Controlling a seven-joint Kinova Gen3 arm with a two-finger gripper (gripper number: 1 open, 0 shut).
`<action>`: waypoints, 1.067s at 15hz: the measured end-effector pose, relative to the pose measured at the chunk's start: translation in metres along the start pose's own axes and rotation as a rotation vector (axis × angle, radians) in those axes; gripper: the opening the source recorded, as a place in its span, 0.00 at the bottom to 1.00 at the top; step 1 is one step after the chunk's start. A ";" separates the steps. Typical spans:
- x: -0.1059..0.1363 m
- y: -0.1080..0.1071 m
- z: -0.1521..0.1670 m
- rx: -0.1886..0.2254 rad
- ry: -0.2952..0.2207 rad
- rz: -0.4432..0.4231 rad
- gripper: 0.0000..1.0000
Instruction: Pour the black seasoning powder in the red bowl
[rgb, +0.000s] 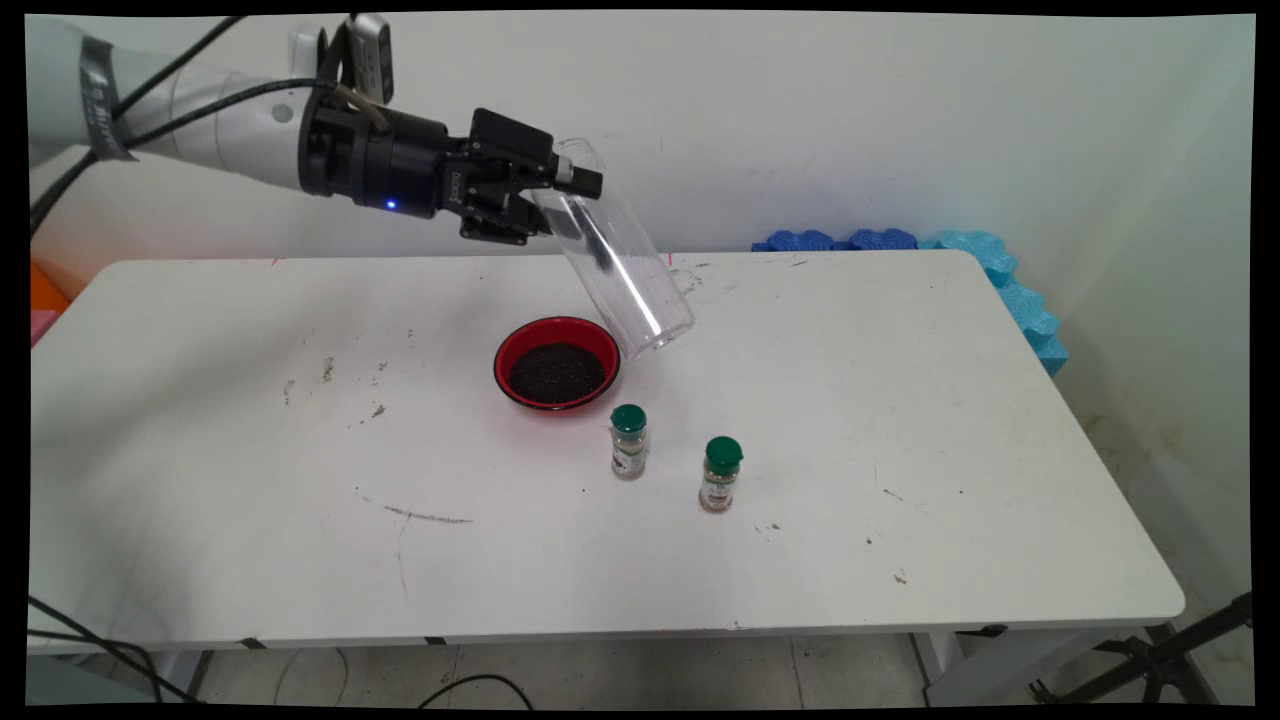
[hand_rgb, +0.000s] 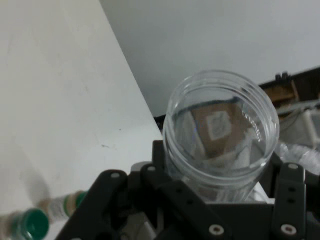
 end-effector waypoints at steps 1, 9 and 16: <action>0.001 0.005 -0.002 0.003 -0.006 0.061 0.00; 0.001 0.049 -0.027 0.020 -0.055 0.518 0.00; -0.008 0.079 -0.046 0.002 -0.056 0.878 0.00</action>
